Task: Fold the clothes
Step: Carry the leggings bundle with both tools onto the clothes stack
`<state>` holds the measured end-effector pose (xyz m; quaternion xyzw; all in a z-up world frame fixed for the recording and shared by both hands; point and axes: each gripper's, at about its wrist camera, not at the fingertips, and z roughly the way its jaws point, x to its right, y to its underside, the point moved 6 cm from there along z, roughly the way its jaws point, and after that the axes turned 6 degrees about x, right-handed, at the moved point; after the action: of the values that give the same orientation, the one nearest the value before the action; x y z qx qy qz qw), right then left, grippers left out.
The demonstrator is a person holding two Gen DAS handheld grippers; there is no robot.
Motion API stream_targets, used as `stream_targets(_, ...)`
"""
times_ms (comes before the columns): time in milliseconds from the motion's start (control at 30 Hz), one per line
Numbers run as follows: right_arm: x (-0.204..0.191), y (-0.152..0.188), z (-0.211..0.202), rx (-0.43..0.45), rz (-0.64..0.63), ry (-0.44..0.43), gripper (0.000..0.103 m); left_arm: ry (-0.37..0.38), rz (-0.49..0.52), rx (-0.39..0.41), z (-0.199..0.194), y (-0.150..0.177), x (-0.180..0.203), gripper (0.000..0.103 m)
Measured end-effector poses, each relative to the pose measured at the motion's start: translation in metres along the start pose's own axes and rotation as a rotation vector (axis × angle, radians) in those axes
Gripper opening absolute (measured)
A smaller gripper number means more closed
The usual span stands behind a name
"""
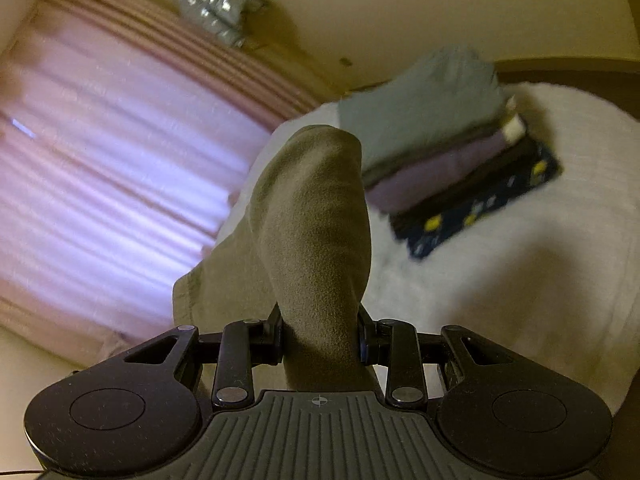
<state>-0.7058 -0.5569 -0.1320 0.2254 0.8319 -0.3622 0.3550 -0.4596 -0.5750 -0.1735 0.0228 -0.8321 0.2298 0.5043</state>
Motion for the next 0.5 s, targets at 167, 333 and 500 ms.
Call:
stream_targets(167,0.021,-0.077,0.032,0.034,-0.004,0.01,0.031,0.002,0.027,0.0,0.08,-0.049,0.017,0.026)
stream_targets(333,0.033,-0.15,0.07,0.065,-0.016,0.013,0.031,-0.003,0.04,0.016,0.148,-0.1,0.032,0.026)
stream_targets(500,0.056,-0.199,0.113,0.063,0.018,0.029,0.031,-0.04,0.044,0.001,0.211,-0.133,0.025,0.026)
